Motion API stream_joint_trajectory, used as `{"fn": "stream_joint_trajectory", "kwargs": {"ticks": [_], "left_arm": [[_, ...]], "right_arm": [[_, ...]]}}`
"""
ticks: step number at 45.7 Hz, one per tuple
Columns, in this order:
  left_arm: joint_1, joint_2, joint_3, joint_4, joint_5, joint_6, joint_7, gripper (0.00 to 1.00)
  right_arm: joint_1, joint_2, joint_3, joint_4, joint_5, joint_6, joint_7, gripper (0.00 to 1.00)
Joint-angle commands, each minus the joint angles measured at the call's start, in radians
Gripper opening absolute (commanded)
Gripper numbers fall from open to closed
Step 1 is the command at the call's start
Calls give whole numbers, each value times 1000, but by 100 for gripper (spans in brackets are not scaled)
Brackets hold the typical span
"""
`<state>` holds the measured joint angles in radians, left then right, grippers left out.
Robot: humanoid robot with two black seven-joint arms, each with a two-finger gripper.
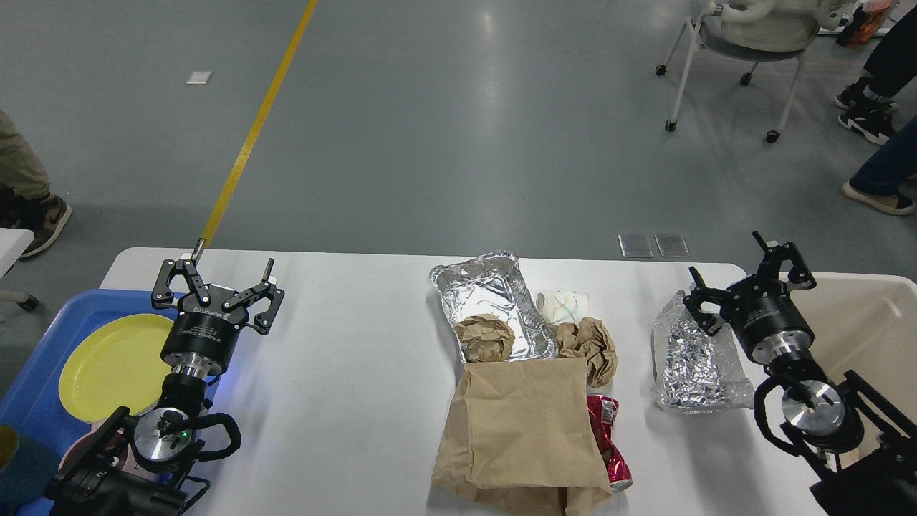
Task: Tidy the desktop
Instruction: 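Raise the right gripper and move it over the brown paper bag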
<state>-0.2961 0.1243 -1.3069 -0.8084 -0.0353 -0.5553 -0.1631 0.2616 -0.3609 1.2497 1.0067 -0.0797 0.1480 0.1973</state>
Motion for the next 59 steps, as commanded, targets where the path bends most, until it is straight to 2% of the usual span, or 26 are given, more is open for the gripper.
{"fn": "stream_joint_trajectory", "kwargs": {"ticks": [1, 15, 54, 59], "left_arm": [[0, 0, 0, 0, 0, 0, 1, 96], [0, 0, 0, 0, 0, 0, -1, 96], [0, 0, 0, 0, 0, 0, -1, 96], [2, 0, 0, 0, 0, 0, -1, 96]], "right_arm": [[5, -9, 4, -5, 3, 7, 2, 100], [-18, -67, -16, -11, 3, 22, -2, 100], [27, -69, -23, -11, 1, 36, -6, 100], [28, -93, -73, -10, 0, 31, -3, 100]]}}
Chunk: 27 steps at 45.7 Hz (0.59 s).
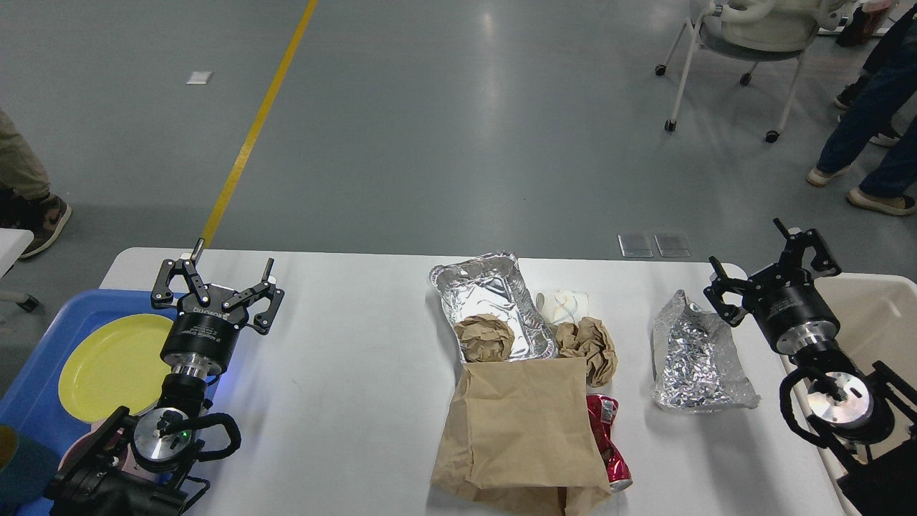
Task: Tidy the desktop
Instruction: 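Raise the right gripper and move it over the brown paper bag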
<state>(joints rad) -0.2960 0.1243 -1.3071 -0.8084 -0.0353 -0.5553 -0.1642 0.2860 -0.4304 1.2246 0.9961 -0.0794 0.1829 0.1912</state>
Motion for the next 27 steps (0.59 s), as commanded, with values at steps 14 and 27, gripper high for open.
{"fn": "stream_joint_trajectory", "kwargs": {"ticks": [14, 27], "left_arm": [[0, 0, 0, 0, 0, 0, 0, 96], [0, 0, 0, 0, 0, 0, 0, 96]], "right_arm": [[358, -277, -658, 1, 15, 50, 8, 100], [974, -314, -1538, -4, 20, 67, 7, 100]]}}
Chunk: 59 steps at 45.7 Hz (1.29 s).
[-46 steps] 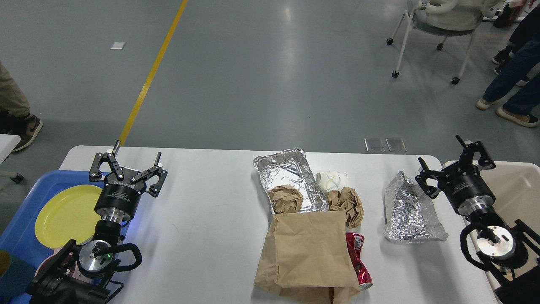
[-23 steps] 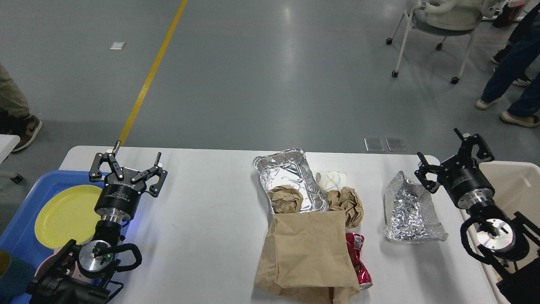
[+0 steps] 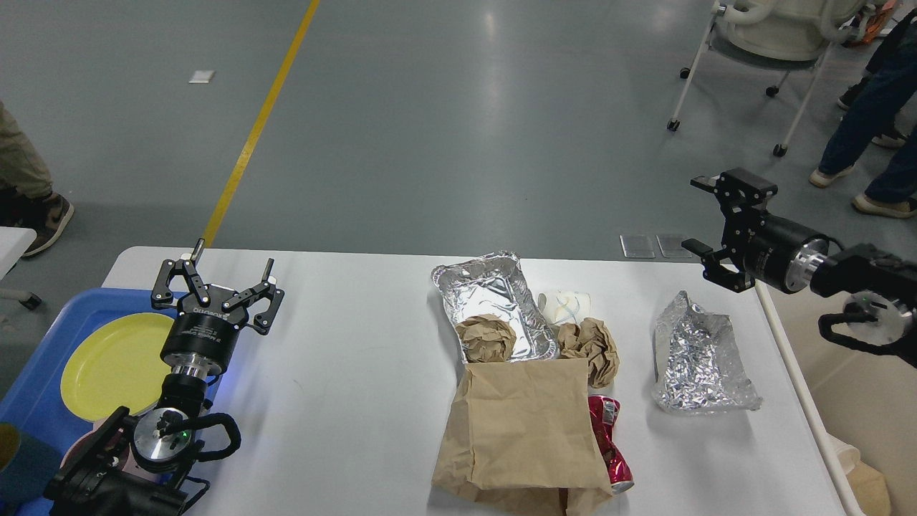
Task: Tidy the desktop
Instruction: 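Raise the right gripper and move it over the brown paper bag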
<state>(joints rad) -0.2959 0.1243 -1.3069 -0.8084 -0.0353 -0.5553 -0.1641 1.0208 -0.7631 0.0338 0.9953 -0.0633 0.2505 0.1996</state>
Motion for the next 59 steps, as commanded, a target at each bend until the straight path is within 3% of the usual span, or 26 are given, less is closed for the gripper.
{"fn": "stream_joint_trajectory", "kwargs": {"ticks": [1, 10, 19, 25, 32, 34, 45, 59], "left_arm": [[0, 0, 0, 0, 0, 0, 0, 96], [0, 0, 0, 0, 0, 0, 0, 96], [0, 0, 0, 0, 0, 0, 0, 96], [0, 0, 0, 0, 0, 0, 0, 96], [0, 0, -2, 0, 0, 0, 0, 96], [0, 0, -2, 0, 0, 0, 0, 96], [0, 0, -2, 1, 0, 0, 0, 96], [0, -2, -2, 0, 0, -1, 0, 96]], "right_arm": [[278, 28, -409, -4, 4, 0, -2, 100], [550, 183, -857, 9, 14, 22, -5, 100], [866, 409, -1273, 71, 71, 363, -11, 100], [1016, 444, -1312, 182, 69, 483, -46, 100], [1222, 449, -1304, 402, 74, 507, -250, 100], [1286, 446, -1301, 469, 74, 506, -282, 100], [1486, 415, -1292, 689, 94, 490, -301, 97], [1483, 389, -1284, 698, 106, 443, -302, 98]]}}
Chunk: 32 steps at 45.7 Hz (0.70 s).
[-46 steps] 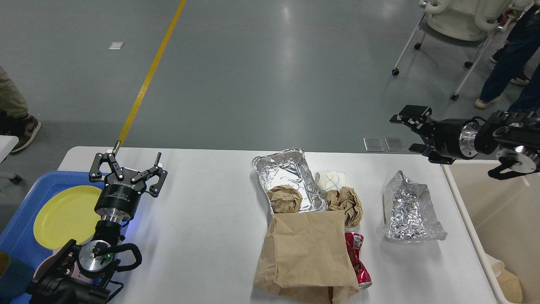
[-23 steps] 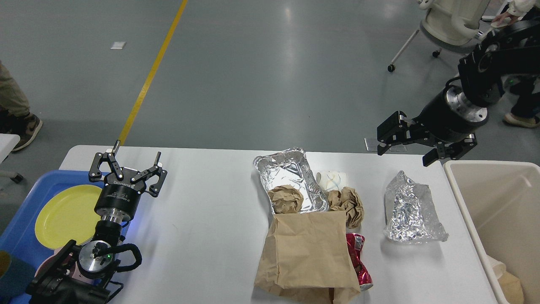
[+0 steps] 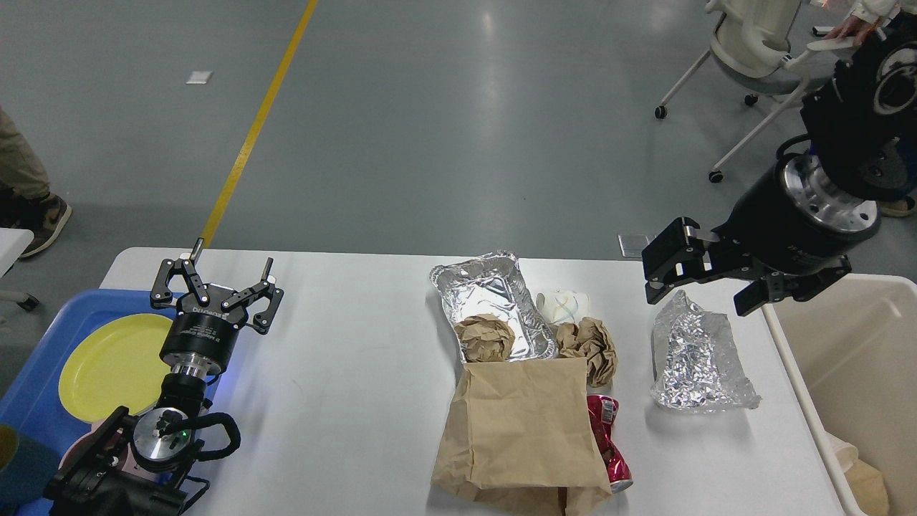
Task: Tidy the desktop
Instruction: 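Raise the right gripper and move it over the brown paper bag, then lower the right gripper onto the brown paper bag and grasp it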
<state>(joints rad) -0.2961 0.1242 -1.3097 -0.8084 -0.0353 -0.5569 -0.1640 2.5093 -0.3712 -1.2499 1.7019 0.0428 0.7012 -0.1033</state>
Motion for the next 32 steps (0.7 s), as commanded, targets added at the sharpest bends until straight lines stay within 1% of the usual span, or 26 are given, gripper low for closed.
{"fn": "stream_joint_trajectory", "kwargs": {"ticks": [1, 7, 14, 20, 24, 29, 32], "left_arm": [[0, 0, 1, 0, 0, -3, 0, 96], [2, 0, 0, 0, 0, -6, 0, 96], [0, 0, 0, 0, 0, -6, 0, 96], [0, 0, 0, 0, 0, -6, 0, 96], [0, 0, 0, 0, 0, -6, 0, 96], [0, 0, 0, 0, 0, -6, 0, 96], [2, 0, 0, 0, 0, -6, 0, 96]], "right_arm": [[-9, -3, 1, -8, 0, -9, 1, 98], [-87, 0, 30, -11, -6, -35, 1, 98], [-266, 14, 107, -30, -20, -153, 1, 98], [-412, 63, 182, -56, -29, -232, 1, 97], [-490, 89, 228, -74, -86, -273, 1, 97], [-589, 144, 231, -113, -115, -356, -1, 98], [-650, 164, 231, -152, -116, -382, -1, 98]]}}
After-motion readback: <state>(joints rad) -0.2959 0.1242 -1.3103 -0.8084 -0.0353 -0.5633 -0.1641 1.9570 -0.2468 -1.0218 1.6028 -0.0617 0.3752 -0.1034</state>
